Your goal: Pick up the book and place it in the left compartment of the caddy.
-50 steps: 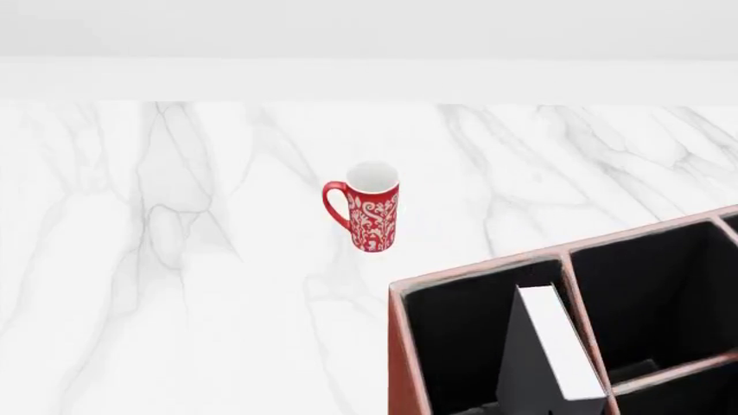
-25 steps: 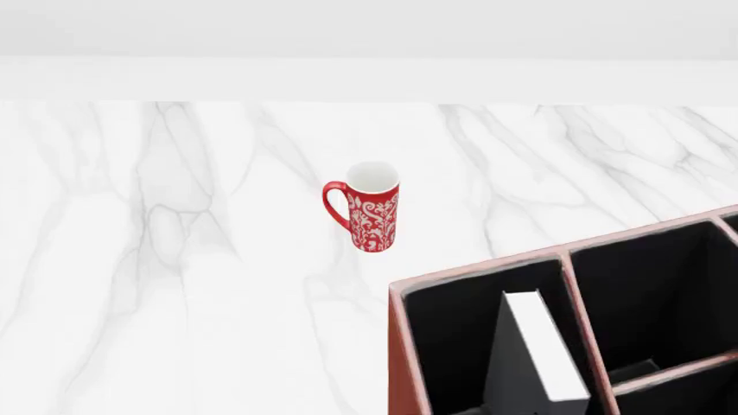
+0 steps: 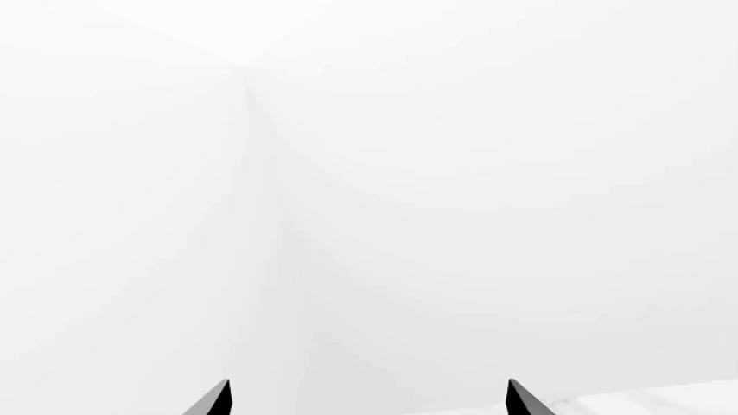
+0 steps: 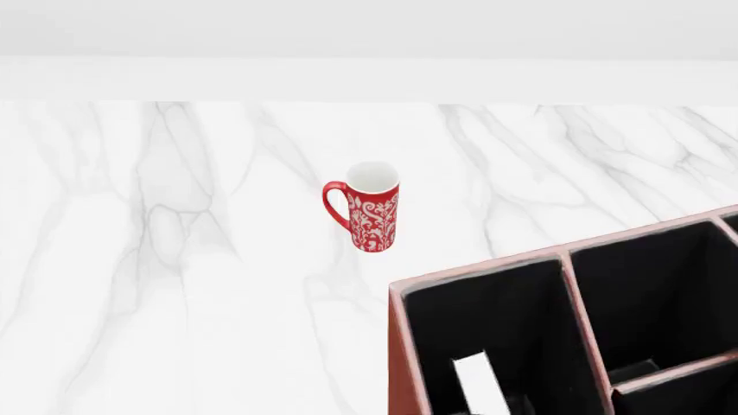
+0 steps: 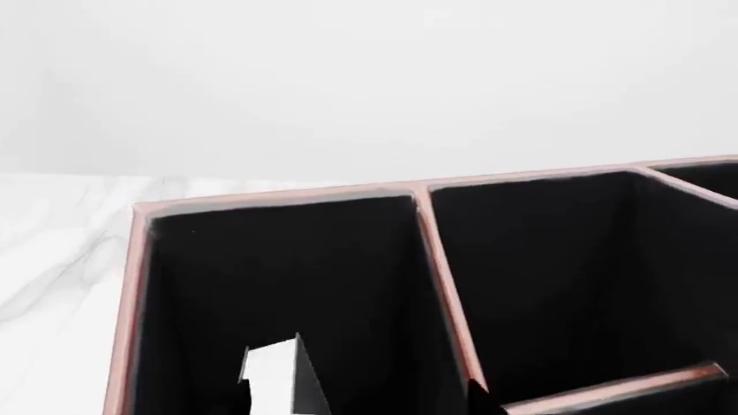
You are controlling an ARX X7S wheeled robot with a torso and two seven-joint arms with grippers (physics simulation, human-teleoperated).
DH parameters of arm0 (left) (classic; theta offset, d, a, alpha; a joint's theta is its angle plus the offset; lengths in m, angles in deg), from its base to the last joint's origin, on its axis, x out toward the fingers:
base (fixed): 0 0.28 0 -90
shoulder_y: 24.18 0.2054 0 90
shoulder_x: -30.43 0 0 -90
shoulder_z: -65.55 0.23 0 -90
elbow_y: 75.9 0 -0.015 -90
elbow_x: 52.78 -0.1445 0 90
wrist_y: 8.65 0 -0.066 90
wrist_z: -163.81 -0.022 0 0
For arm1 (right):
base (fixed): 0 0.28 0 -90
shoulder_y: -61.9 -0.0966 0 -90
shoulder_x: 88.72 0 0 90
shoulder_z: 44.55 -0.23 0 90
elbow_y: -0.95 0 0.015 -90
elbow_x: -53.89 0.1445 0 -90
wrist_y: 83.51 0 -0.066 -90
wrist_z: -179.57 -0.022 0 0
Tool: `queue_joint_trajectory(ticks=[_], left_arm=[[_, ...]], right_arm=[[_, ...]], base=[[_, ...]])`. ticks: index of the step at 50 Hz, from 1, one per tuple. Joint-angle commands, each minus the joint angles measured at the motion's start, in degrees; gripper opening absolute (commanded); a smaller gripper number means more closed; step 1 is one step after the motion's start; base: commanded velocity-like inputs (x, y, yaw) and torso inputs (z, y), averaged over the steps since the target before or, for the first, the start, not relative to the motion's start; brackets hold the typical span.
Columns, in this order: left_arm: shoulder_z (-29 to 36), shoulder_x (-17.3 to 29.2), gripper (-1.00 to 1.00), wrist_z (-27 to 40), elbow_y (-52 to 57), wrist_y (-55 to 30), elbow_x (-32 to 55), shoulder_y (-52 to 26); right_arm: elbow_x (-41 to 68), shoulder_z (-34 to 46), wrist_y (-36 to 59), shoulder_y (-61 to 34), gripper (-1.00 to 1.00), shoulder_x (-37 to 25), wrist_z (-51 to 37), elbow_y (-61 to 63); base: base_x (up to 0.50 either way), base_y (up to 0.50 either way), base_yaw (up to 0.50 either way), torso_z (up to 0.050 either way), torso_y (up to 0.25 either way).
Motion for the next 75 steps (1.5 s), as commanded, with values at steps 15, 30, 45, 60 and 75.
queue_joint_trajectory(ticks=[15, 30, 45, 60, 75], left_arm=[[-0.4, 0.0, 1.0, 0.1, 0.0, 0.5, 1.0, 0.3], [-0.3, 0.0, 1.0, 0.1, 0.0, 0.4, 1.0, 0.2], [-0.6, 0.0, 1.0, 0.2, 0.0, 0.7, 1.1, 0.5], [-0.8, 0.0, 1.0, 0.4, 0.0, 1.2, 1.5, 0.8], [-1.0, 0.0, 1.0, 0.3, 0.0, 1.2, 1.6, 0.7]], right_arm=[[-0.7, -0.8, -0.4, 0.2, 1.0, -0.2, 0.0, 0.3], [-1.2, -1.5, -0.7, 0.7, 1.0, -2.5, -1.8, 5.2], [-2.7, -4.6, -4.6, 3.6, 1.0, -9.4, -7.0, 16.1], [-5.8, -8.6, -11.2, 7.9, 1.0, -18.3, -14.7, 25.0], [-11.2, -10.5, -18.2, 12.2, 1.0, -26.1, -22.7, 29.9]], base=[[0.0, 0.0, 0.0, 0.0, 0.0], [0.0, 0.0, 0.0, 0.0, 0.0], [0.0, 0.0, 0.0, 0.0, 0.001], [0.0, 0.0, 0.0, 0.0, 0.0], [0.0, 0.0, 0.0, 0.0, 0.0]])
